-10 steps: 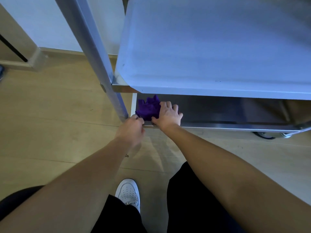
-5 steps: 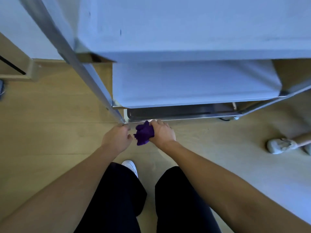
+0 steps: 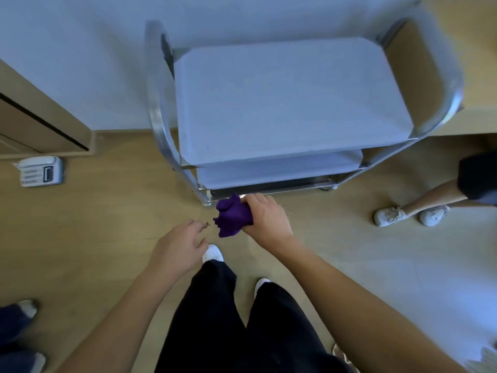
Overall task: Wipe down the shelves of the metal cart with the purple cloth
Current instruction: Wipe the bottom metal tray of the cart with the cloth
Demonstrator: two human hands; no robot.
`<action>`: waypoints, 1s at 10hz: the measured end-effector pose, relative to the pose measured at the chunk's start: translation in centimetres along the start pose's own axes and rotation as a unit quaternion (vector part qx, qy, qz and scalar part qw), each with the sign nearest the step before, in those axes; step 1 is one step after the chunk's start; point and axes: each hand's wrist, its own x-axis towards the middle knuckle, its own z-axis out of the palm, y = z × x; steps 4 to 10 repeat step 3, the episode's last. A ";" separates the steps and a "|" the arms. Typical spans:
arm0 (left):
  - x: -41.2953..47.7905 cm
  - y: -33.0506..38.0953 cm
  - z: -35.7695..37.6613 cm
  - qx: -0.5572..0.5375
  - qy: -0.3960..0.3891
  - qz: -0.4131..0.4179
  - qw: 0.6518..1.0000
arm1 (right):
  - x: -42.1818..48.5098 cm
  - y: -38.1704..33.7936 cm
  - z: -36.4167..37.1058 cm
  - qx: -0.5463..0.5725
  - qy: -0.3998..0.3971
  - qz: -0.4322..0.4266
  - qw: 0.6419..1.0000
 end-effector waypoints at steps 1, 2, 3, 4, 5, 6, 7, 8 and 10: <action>-2.0 0.7 -5.3 -0.013 0.044 0.021 0.999 | 0.2 -3.6 -4.6 -0.023 0.028 -0.032 0.999; -2.5 1.8 -10.8 -0.025 0.111 0.052 0.992 | 1.5 -7.2 -8.8 -0.025 0.061 -0.064 0.996; -2.3 2.4 -15.5 -0.039 0.181 0.097 0.978 | 2.8 -10.6 -12.4 -0.032 0.083 -0.082 0.993; -2.3 2.4 -15.5 -0.039 0.181 0.097 0.978 | 2.8 -10.6 -12.4 -0.032 0.083 -0.082 0.993; -2.3 2.4 -15.5 -0.039 0.181 0.097 0.978 | 2.8 -10.6 -12.4 -0.032 0.083 -0.082 0.993; -2.3 2.4 -15.5 -0.039 0.181 0.097 0.978 | 2.8 -10.6 -12.4 -0.032 0.083 -0.082 0.993; -2.3 2.4 -15.5 -0.039 0.181 0.097 0.978 | 2.8 -10.6 -12.4 -0.032 0.083 -0.082 0.993; -2.3 2.4 -15.5 -0.039 0.181 0.097 0.978 | 2.8 -10.6 -12.4 -0.032 0.083 -0.082 0.993; -2.3 2.4 -15.5 -0.039 0.181 0.097 0.978 | 2.8 -10.6 -12.4 -0.032 0.083 -0.082 0.993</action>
